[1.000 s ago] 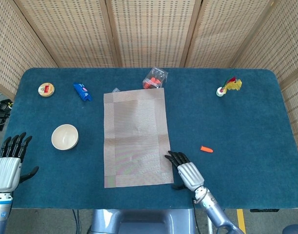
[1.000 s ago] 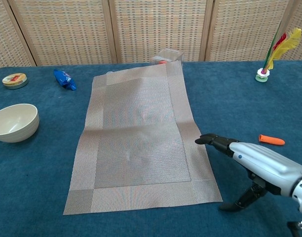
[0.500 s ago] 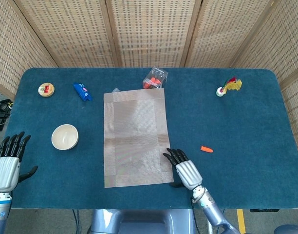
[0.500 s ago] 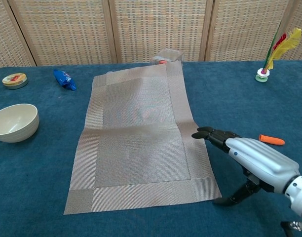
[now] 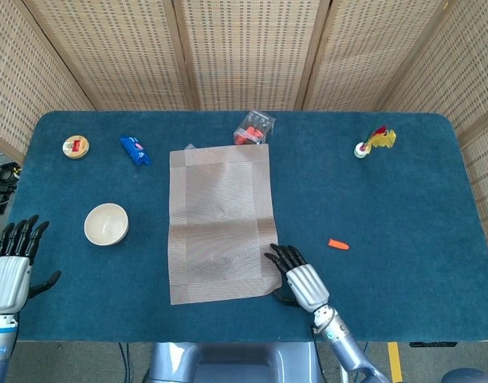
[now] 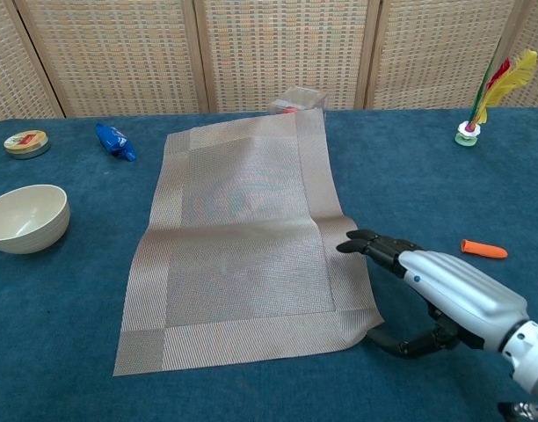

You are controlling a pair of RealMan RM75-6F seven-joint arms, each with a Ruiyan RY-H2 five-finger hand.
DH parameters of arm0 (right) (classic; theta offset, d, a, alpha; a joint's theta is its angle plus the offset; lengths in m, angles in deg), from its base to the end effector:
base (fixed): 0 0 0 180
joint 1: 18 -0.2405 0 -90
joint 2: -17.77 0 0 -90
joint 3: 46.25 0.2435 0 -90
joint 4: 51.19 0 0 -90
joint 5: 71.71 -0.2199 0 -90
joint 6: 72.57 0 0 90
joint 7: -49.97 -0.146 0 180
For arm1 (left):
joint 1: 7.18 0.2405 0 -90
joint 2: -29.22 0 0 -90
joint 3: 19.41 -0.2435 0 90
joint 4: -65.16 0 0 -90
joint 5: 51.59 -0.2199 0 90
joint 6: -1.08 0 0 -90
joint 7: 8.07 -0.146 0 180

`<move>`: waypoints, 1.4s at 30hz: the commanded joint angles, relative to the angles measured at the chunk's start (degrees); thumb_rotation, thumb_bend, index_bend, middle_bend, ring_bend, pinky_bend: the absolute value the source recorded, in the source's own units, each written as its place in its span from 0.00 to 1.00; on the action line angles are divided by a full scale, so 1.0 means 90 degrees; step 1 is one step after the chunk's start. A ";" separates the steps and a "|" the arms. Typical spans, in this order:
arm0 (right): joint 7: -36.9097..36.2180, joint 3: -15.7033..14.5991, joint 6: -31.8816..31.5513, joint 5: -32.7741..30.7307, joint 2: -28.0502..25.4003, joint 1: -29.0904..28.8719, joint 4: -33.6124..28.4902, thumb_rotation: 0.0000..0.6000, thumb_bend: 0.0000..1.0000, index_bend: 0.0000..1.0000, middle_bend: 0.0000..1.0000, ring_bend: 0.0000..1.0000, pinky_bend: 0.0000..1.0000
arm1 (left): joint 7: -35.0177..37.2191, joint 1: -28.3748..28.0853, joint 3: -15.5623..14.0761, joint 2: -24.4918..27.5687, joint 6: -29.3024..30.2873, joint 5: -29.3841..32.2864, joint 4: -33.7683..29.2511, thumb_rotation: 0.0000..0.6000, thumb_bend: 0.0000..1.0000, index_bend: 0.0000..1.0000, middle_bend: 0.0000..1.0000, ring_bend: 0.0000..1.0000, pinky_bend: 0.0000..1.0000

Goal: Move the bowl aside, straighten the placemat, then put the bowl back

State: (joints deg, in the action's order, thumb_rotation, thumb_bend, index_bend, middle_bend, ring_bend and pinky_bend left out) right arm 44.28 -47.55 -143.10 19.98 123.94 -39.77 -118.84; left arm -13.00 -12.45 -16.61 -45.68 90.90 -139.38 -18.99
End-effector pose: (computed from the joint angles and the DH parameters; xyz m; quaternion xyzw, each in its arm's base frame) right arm -0.1906 -0.2181 -0.0977 0.6844 -0.4572 0.4674 0.3227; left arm -0.3015 0.1849 0.1073 -0.5933 -0.3450 -0.4072 0.6027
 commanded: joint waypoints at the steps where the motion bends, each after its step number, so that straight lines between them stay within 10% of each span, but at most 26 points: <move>1: -0.0098 -0.0007 0.0015 -0.0025 -0.0049 -0.0003 -0.0072 1.00 0.50 0.15 0.00 0.00 0.00 | 0.0005 -0.0005 0.0001 -0.0002 -0.0022 0.0006 0.0010 1.00 0.19 0.09 0.00 0.00 0.00; 17: -0.0101 0.0035 -0.0167 -0.0023 0.0151 0.0062 0.0255 1.00 0.39 0.45 0.11 0.00 0.00 | 0.0054 0.0015 0.0050 0.0012 -0.0012 0.0049 0.0012 1.00 0.18 0.09 0.00 0.00 0.00; 42: -0.0441 0.0112 -0.0591 0.0049 0.0563 0.0162 0.1000 1.00 0.59 0.45 0.12 0.00 0.00 | 0.0139 0.0033 0.0077 0.0044 -0.0001 0.0052 -0.0013 1.00 0.18 0.11 0.00 0.00 0.00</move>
State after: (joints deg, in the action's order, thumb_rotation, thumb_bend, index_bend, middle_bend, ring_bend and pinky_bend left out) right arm 40.31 -46.53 -148.48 20.46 129.05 -38.31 -109.80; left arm -11.77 -12.16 -15.92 -45.30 90.88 -138.92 -19.10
